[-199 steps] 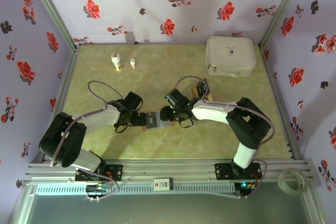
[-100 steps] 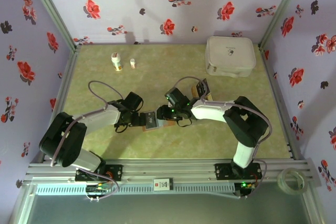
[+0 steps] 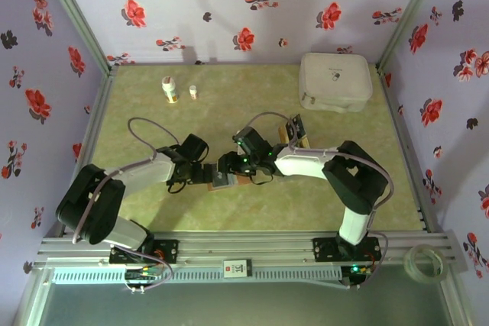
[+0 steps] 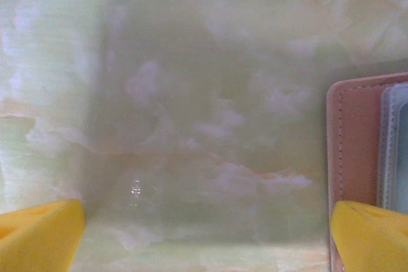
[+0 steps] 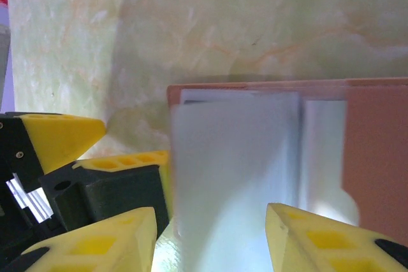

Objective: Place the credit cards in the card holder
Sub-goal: Flip over the card slot in the card holder.

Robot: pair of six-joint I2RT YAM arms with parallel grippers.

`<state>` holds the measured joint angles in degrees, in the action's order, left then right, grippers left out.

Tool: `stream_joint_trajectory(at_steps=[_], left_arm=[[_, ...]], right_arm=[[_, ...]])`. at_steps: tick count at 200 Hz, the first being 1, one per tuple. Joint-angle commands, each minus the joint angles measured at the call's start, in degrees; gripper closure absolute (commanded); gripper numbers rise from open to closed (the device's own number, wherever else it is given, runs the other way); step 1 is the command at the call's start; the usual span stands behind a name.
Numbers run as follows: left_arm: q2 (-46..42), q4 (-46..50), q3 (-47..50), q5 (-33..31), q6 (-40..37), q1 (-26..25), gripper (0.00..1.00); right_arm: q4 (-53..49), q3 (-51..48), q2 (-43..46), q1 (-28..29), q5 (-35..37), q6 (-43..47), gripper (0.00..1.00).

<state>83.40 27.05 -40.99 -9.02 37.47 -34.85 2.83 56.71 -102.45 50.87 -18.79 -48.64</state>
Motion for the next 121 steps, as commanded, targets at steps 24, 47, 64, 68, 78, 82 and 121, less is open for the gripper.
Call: stream_joint_trajectory(at_steps=[24, 47, 64, 68, 78, 82, 121], left_arm=[[-11.9, 4.5, 1.3, -5.1, 3.3, 4.5, 0.0], [-15.1, 5.6, 1.1, -5.1, 3.2, 6.0, 0.0], [-15.1, 6.4, 0.6, -5.1, 3.0, 6.1, 0.0], [-14.9, 6.5, 0.6, -5.0, 3.0, 6.1, 0.0], [-14.4, 6.7, 0.4, -4.8, 3.0, 6.1, 0.0], [-14.2, 6.7, 0.4, -4.8, 3.0, 6.1, 0.0], [-12.8, 5.4, 1.1, -3.6, 2.7, 6.0, 0.0]], right_arm=[[2.3, 4.5, -4.5, 2.8, 0.2, -2.3, 0.51], [4.1, 5.9, -8.0, 3.5, 0.8, -3.5, 0.51], [5.5, 6.7, -10.2, 3.6, 0.6, -4.2, 0.51], [5.6, 7.0, -10.7, 3.6, 0.5, -4.2, 0.51], [5.8, 7.3, -11.0, 3.6, 0.3, -4.3, 0.51], [5.7, 7.3, -10.9, 3.7, 0.3, -4.2, 0.51], [1.4, 8.3, -6.7, 2.9, 0.8, -0.9, 0.51]])
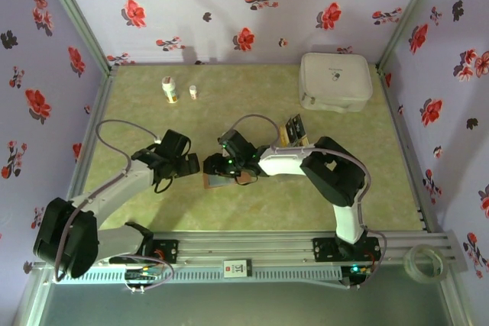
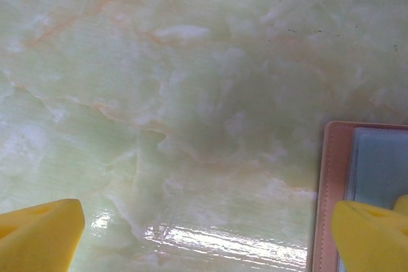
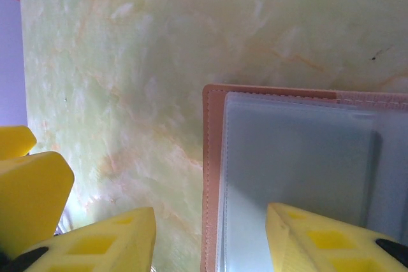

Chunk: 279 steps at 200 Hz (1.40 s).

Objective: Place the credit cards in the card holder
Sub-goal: Flip over the card slot in the card holder, then move the card holder to the center of the table.

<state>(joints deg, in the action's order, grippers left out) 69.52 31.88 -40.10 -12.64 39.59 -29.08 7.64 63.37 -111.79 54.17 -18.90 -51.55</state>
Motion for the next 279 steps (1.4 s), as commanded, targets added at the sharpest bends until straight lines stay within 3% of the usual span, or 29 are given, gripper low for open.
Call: stream_joint_trajectory(at_steps=[1, 58, 104, 169, 183, 258, 279], left_arm=[[1.1, 0.5, 0.2, 0.1, 0.6, 0.3, 0.0], [4.6, -1.7, -1.0, 3.0, -0.7, -0.5, 0.0], [5.6, -2.5, -2.7, 3.0, -0.6, -3.5, 0.0], [9.2, -4.1, -3.3, 3.0, 0.8, -7.6, 0.0], [9.7, -4.2, -3.4, 3.0, 1.0, -8.1, 0.0], [11.3, -4.2, -4.7, 3.0, 0.2, -8.4, 0.0], [11.6, -4.2, -5.0, 3.0, 0.0, -8.4, 0.0]], right_arm=[[-3.5, 1.6, 2.8, -0.4, 1.0, 2.0, 0.51], [-17.1, -1.1, 14.5, -5.1, 10.2, 10.1, 0.5], [-29.5, -3.6, 19.7, -7.2, 23.8, 14.9, 0.49], [-27.7, -6.1, 16.0, -8.8, 24.7, 14.0, 0.5], [-26.7, -6.0, 14.7, -8.8, 23.9, 13.7, 0.54], [-22.3, -4.8, 10.4, -9.3, 23.5, 10.4, 0.99], [-22.3, -4.5, 10.0, -9.7, 25.2, 8.7, 1.0]])
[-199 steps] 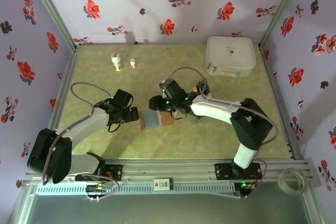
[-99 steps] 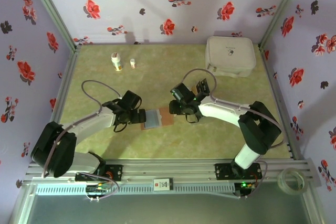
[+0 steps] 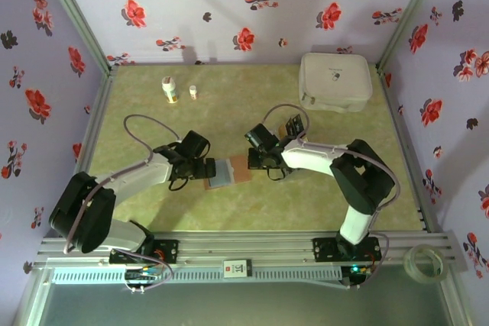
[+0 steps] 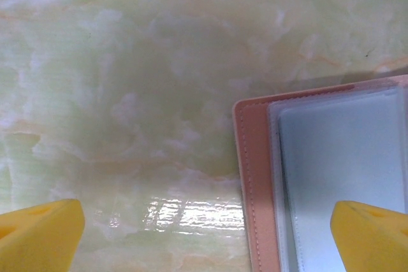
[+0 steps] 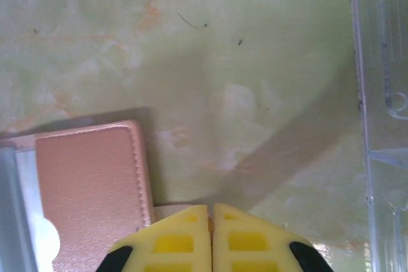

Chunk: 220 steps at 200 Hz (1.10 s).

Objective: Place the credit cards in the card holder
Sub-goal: Move the card holder to the center of the table.

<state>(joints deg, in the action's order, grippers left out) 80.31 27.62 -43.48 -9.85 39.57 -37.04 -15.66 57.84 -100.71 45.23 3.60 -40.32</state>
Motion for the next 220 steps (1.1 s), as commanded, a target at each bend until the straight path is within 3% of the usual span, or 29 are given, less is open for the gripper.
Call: stream_joint_trajectory(at_steps=[1, 57, 98, 120, 143, 173, 220], left_arm=[[0.8, 0.0, -1.6, 0.2, 0.1, -0.4, 0.0], [1.0, -0.1, -1.8, 0.2, -0.2, -0.4, 0.0], [1.2, -0.3, -1.8, 0.1, -0.3, -0.4, 0.0], [1.3, -0.1, -1.8, 0.0, -0.4, -0.4, 0.0], [1.0, 0.0, -1.8, -0.3, -0.6, -0.4, 0.0], [0.4, 0.4, -2.0, -1.0, -0.8, -0.4, 0.0], [-0.6, 0.7, -2.0, -1.7, -1.3, -0.3, 0.0]], right_arm=[[1.0, 1.1, -1.0, -0.7, 2.9, -2.5, 1.0], [-0.3, -0.1, 0.6, -2.2, 9.2, -8.8, 1.0], [1.5, -0.7, 0.6, -2.2, 6.5, -7.8, 1.0], [1.8, -0.1, 2.3, -2.1, 4.2, -5.2, 0.73], [-0.2, 1.6, 5.9, -2.1, 2.7, -2.1, 0.6], [-7.2, 5.1, 11.3, -2.2, 3.9, 2.7, 0.53], [-20.5, 8.1, 15.1, -2.8, 13.2, 11.3, 0.48]])
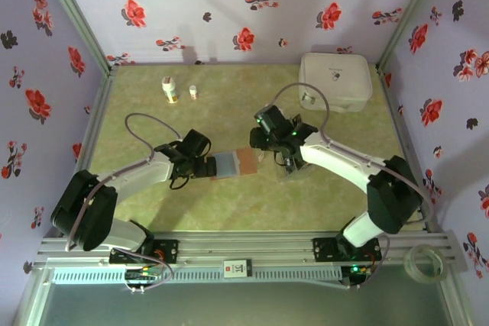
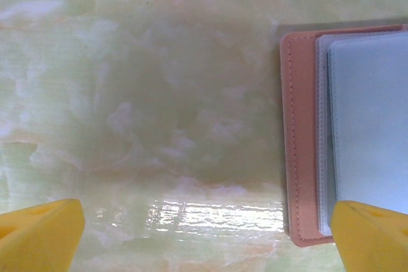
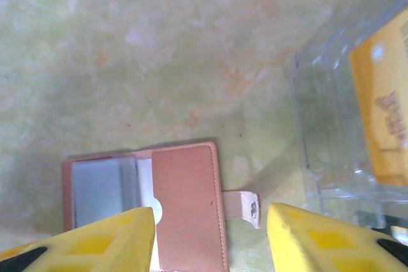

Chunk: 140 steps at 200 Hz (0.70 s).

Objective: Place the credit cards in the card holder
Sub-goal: Move the card holder to the center of the table, then pick up the credit card from the storage box.

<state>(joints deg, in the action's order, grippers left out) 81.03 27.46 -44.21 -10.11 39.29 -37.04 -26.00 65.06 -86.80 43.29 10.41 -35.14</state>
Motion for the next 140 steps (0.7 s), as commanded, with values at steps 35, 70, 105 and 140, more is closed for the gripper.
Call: stream_joint_trajectory(at_steps=[35, 70, 105, 140], left_arm=[[-1.3, 0.9, -1.2, -1.3, -0.9, -0.3, 0.0], [-1.2, 1.1, -1.3, -1.2, -0.7, -0.3, 0.0], [-1.2, 1.3, -1.6, -1.2, -0.9, -0.3, 0.0], [-0.4, 1.3, -1.9, -1.1, -0.8, -0.3, 0.0]], right_arm=[[-14.0, -0.9, 1.7, -1.6, 8.3, 8.3, 0.5], [-15.0, -2.9, 1.2, -1.7, 10.5, 8.0, 0.52], [-15.1, -5.1, 0.7, -2.0, 11.3, 7.7, 0.53], [-13.7, -6.7, 0.2, -2.2, 10.1, 7.2, 0.55]])
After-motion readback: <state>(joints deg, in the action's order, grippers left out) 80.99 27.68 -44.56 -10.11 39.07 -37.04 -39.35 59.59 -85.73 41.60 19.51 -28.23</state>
